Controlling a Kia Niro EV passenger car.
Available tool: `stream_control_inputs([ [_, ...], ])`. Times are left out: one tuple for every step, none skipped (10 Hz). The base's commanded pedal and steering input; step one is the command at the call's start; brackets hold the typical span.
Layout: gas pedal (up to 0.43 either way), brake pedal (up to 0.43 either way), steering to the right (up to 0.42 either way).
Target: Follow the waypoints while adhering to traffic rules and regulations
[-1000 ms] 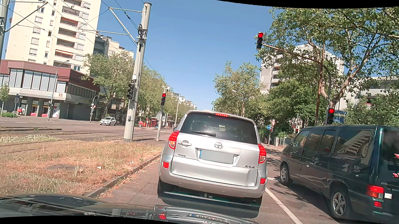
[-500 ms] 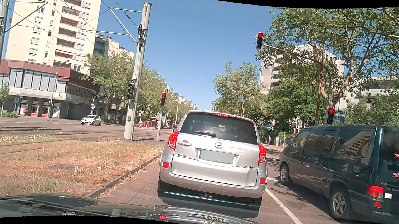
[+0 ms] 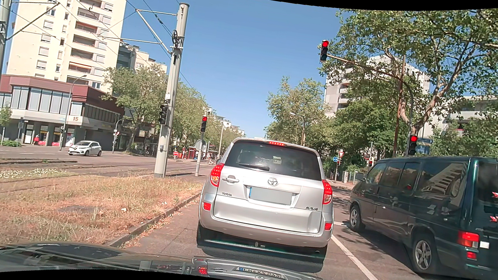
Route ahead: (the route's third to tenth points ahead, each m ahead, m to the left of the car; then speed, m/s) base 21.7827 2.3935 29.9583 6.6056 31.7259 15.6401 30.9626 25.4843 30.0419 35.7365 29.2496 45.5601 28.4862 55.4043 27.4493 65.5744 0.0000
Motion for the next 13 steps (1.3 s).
stream_control_inputs([
  [0.000,0.213,-0.004],
  [0.000,0.213,-0.004],
  [0.000,0.213,-0.004],
  [0.000,0.213,-0.004],
  [0.000,0.220,-0.004],
  [0.000,0.213,-0.004],
  [0.000,0.213,-0.004],
  [0.000,0.213,-0.004],
  [0.000,0.213,-0.004],
  [0.000,0.213,-0.004],
  [0.000,0.213,-0.004],
  [0.000,0.213,-0.004],
  [0.000,0.213,-0.004],
])
